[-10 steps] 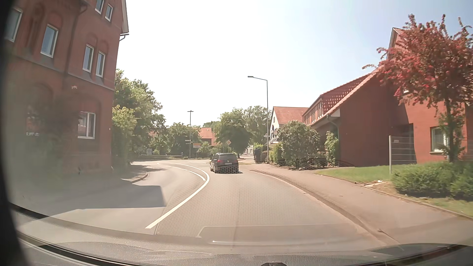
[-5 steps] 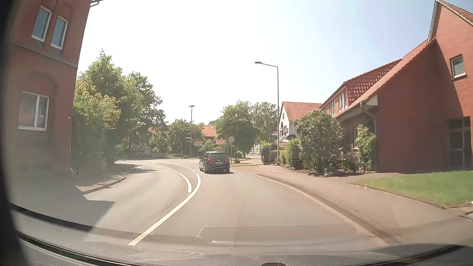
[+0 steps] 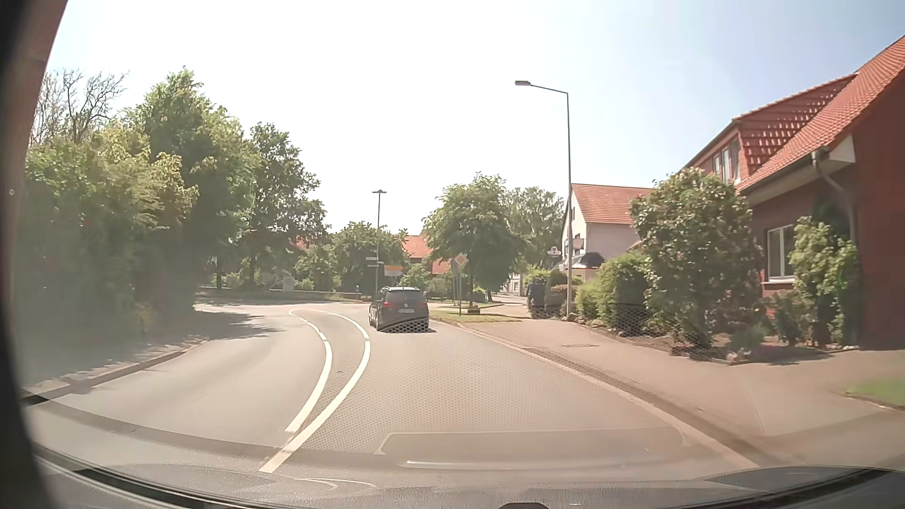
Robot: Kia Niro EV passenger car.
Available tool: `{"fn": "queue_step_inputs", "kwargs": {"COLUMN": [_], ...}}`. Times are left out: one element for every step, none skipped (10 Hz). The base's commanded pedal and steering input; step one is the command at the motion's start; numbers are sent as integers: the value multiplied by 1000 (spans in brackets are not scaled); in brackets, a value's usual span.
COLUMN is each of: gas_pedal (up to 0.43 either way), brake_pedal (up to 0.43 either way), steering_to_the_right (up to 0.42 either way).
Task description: Follow the waypoints while adhering to traffic rules and regulations
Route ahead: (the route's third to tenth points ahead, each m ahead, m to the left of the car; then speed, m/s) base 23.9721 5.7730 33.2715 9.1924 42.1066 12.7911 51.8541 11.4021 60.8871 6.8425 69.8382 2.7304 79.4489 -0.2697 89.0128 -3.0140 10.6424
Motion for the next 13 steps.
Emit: {"fn": "queue_step_inputs", "kwargs": {"gas_pedal": [110, 118, 67, 0, 0, 0, 0, 0, 0, 0, 0, 0, 0], "brake_pedal": [0, 0, 0, 0, 0, 0, 0, 0, 0, 0, 0, 0, 0], "steering_to_the_right": [-52, -52, -52, -52, -53, -53, -54, -54, -54, -56, -59, -62, -64]}}
